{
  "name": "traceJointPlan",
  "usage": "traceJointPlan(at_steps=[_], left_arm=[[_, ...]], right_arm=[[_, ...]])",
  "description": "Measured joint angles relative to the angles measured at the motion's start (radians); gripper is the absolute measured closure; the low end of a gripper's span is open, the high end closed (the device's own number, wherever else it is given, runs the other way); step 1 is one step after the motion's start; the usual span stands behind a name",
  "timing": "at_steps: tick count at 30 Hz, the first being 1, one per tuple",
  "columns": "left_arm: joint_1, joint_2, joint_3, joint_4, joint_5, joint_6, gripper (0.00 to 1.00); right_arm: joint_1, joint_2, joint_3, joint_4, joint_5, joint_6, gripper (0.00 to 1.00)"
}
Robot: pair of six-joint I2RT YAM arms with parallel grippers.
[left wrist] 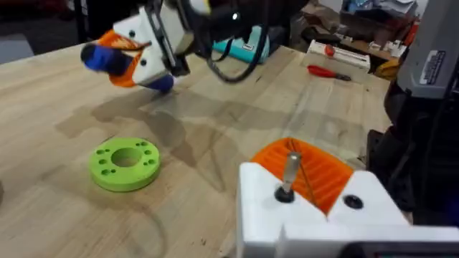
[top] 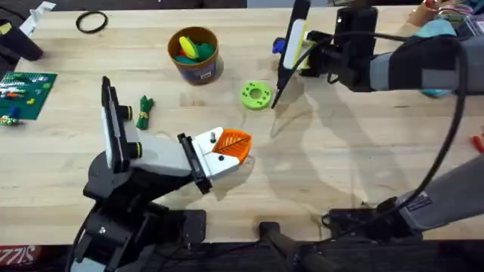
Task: Pick up the gripper from the table and insert it into the empty holder that is missing its gripper. Then pick up a screw, insert it into the mounting hole, and use the screwdriver to tighten it. Finally, clean up the table by picking up the vegetable and placing it into the bucket.
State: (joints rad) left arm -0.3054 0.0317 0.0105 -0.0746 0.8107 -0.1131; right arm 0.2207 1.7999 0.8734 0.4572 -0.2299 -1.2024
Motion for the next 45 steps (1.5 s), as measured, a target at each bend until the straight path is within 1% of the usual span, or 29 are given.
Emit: traceJointPlan(at_steps=[1, 2, 3, 7, 8, 9, 14, 20, 24, 29, 32, 35, 37, 41, 43, 45], left_arm=[[0.0, 0.0, 0.0, 0.0, 0.0, 0.0, 0.982], [0.0, 0.0, 0.0, 0.0, 0.0, 0.0, 0.982], [0.0, 0.0, 0.0, 0.0, 0.0, 0.0, 0.982], [0.0, 0.0, 0.0, 0.0, 0.0, 0.0, 0.982], [0.0, 0.0, 0.0, 0.0, 0.0, 0.0, 0.982], [0.0, 0.0, 0.0, 0.0, 0.0, 0.0, 0.982], [0.0, 0.0, 0.0, 0.0, 0.0, 0.0, 0.982], [0.0, 0.0, 0.0, 0.0, 0.001, 0.0, 0.982], [0.0, 0.0, 0.0, 0.0, 0.001, 0.0, 0.982], [0.0, 0.0, 0.0, 0.0, 0.001, 0.0, 0.982], [0.0, 0.0, 0.0, 0.0, 0.001, 0.0, 0.982], [0.0, 0.0, 0.0, 0.0, 0.0, -0.005, 0.982], [0.0, 0.0, 0.0, 0.0, -0.005, -0.034, 0.982], [0.0, 0.0, 0.0, 0.002, -0.03, -0.136, 0.982], [0.001, 0.0, 0.0, 0.004, -0.042, -0.173, 0.982], [0.001, 0.0, 0.0, 0.006, -0.053, -0.197, 0.982]], right_arm=[[-0.002, 0.011, 0.0, 0.002, 0.004, -0.012, 0.932], [-0.004, 0.017, 0.0, 0.001, 0.007, -0.019, 0.849], [-0.004, 0.022, 0.0, 0.0, 0.01, -0.028, 0.717], [-0.006, 0.034, 0.0, -0.005, 0.025, -0.038, 0.126], [-0.006, 0.034, 0.0, -0.003, 0.027, -0.042, 0.038], [-0.006, 0.034, 0.0, -0.001, 0.028, -0.041, 0.015], [-0.006, 0.033, 0.001, -0.021, 0.055, -0.018, 0.006], [-0.006, 0.019, 0.02, -0.128, 0.107, 0.109, 0.006], [-0.006, 0.017, 0.027, -0.182, 0.139, 0.288, 0.006], [-0.009, -0.001, 0.039, -0.301, 0.162, 0.55, 0.006], [-0.004, -0.034, 0.043, -0.41, 0.164, 0.69, 0.006], [0.009, -0.087, 0.042, -0.559, 0.163, 0.822, 0.005], [0.02, -0.128, 0.042, -0.675, 0.163, 0.882, 0.005], [0.03, -0.238, 0.046, -0.884, 0.162, 0.964, 0.006], [0.03, -0.302, 0.047, -0.937, 0.163, 0.99, 0.006], [0.03, -0.359, 0.051, -0.949, 0.163, 1.007, 0.006]])
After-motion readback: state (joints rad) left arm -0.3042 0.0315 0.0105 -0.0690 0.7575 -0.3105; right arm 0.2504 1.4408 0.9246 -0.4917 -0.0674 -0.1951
